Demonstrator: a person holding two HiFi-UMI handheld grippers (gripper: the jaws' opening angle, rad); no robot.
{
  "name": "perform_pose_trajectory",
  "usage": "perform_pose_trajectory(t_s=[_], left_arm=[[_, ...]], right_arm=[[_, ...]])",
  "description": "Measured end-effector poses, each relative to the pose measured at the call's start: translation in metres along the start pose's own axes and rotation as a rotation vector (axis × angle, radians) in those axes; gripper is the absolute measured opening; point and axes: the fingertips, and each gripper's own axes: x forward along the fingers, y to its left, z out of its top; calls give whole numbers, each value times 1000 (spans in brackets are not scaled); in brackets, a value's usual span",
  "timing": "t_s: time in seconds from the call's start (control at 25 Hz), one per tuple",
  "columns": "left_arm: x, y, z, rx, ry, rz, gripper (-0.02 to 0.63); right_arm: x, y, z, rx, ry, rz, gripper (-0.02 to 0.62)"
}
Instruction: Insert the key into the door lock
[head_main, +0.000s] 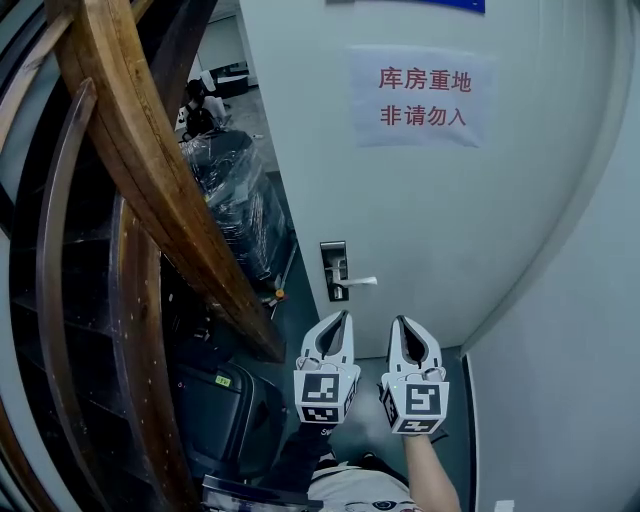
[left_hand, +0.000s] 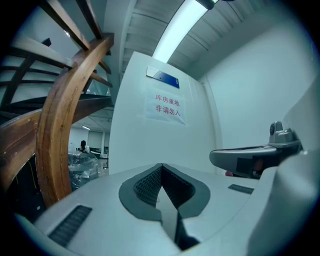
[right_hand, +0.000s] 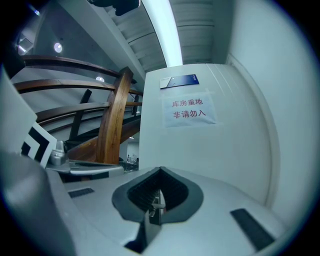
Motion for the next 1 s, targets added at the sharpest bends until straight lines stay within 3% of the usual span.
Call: perform_pose_trajectory(t_s=[1.0], left_arm=[[-5, -2, -8, -5, 20, -2, 2]], right_arm=[[-1, 7, -9, 28, 16, 22, 5]])
